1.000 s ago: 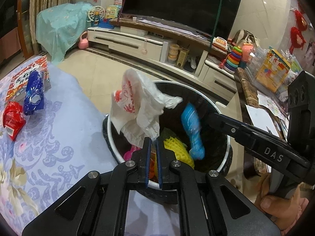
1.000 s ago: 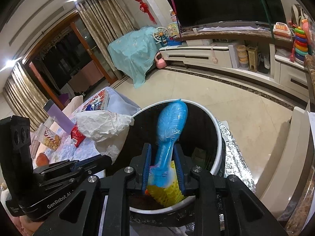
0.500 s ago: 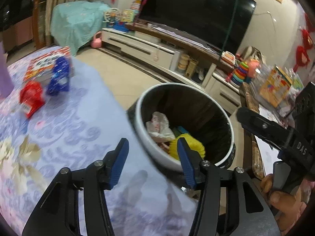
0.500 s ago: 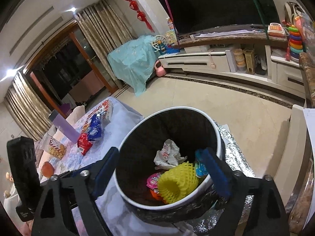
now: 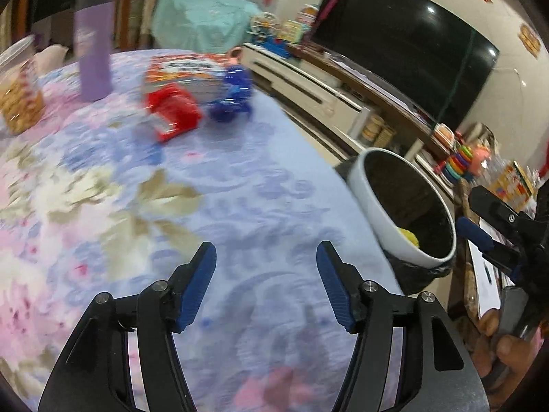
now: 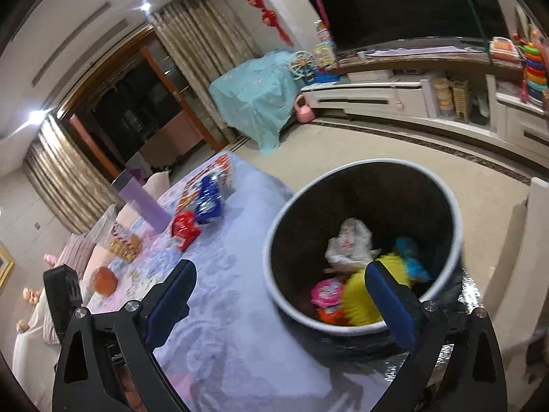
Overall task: Collect trash
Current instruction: 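Move both open tools back over the table toward the red and blue bags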
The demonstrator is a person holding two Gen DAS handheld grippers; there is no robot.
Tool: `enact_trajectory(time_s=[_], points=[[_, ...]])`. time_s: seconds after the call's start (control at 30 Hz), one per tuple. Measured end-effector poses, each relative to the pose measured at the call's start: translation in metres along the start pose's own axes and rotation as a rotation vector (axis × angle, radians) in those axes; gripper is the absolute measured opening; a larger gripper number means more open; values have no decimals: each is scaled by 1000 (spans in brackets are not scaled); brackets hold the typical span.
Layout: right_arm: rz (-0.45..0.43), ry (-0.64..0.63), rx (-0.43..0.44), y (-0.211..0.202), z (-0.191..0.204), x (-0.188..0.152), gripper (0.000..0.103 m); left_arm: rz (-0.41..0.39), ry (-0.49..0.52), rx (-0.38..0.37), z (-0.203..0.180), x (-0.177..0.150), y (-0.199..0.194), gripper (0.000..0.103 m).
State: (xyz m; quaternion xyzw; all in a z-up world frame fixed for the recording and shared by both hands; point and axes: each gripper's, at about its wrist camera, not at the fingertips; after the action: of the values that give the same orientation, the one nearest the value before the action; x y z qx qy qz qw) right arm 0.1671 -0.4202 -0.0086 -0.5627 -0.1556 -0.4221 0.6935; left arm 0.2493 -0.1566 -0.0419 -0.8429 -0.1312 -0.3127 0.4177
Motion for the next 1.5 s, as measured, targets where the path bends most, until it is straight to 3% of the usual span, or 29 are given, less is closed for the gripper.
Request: enact_trajectory(time_s=[0.3,0.63,1.13,1.5], points=[[28,-92,52,15,60,-9,100,-54,-66,58,47,2,-36,63],[60,-149,97,40,104,-13,100,-66,-114,91,81,5,-46,63],[95,-201,106,82,129,-5,100,-53,-108,114,101,34,-31,63],[130,-172,114,123,134,26,100,-26,-81,112,113,76,5,63]])
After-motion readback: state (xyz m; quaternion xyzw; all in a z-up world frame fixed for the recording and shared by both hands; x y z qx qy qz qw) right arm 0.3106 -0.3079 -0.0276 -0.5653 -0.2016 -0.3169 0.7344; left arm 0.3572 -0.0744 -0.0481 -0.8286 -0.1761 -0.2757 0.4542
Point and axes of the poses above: each gripper's, at about its wrist camera, not at the fingertips, and y roughly the way its jaws point, z to its left, x to its top, and after that the axes turned 15 degrees about -x, right-handed
